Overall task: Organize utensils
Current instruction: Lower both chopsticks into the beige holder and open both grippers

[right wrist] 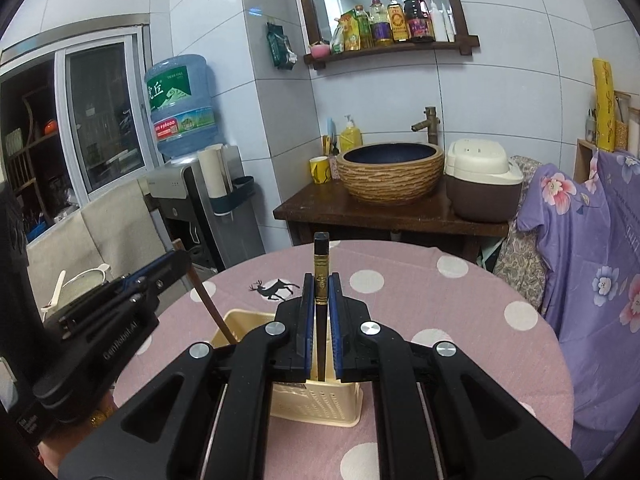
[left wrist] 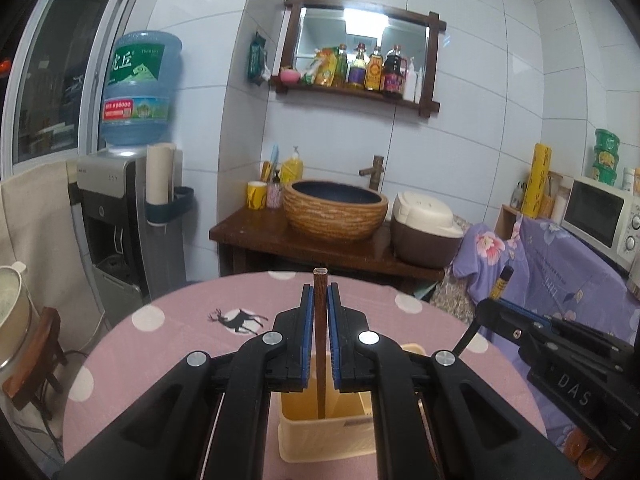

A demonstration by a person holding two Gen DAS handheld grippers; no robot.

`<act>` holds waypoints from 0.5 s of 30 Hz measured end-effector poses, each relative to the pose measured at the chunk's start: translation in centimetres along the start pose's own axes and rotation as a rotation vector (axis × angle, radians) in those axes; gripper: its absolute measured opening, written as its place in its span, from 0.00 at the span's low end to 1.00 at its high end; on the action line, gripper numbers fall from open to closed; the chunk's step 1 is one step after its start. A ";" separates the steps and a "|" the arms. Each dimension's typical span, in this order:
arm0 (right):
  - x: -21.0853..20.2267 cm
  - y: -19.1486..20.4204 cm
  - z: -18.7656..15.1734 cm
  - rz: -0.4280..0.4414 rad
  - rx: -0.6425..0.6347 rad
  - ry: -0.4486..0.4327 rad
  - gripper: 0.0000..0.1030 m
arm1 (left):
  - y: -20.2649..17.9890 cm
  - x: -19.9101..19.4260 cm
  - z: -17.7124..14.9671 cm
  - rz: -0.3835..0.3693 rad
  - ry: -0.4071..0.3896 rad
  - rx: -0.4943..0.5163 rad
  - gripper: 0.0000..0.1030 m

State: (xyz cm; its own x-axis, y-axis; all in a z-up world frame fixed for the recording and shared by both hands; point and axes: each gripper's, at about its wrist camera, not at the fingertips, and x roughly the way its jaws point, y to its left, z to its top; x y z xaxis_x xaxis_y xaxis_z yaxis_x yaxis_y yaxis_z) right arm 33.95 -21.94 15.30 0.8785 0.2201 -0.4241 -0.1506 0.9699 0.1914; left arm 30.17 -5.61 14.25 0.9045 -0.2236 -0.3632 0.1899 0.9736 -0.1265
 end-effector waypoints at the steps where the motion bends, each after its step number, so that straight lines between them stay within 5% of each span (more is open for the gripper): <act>1: 0.2 0.0 -0.1 0.001 0.002 0.003 0.08 | 0.0 0.2 -0.3 0.000 0.008 0.000 0.08; 12: 0.1 -0.2 -1.1 0.003 -0.007 -0.010 0.08 | 0.1 0.0 -0.7 -0.012 0.019 0.012 0.09; 14: -0.2 -0.1 -1.3 0.000 -0.021 -0.027 0.15 | 0.1 -0.5 -0.9 -0.021 0.018 0.017 0.29; 15: -0.5 0.0 -1.4 0.003 -0.026 -0.033 0.27 | 0.1 -0.9 -1.0 -0.027 0.015 0.014 0.38</act>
State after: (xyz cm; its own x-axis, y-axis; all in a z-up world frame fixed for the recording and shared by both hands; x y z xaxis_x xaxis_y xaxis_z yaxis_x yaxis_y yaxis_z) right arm 32.90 -21.94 14.20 0.8926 0.2194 -0.3939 -0.1643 0.9718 0.1690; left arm 29.03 -5.32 13.60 0.8932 -0.2506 -0.3732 0.2199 0.9677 -0.1236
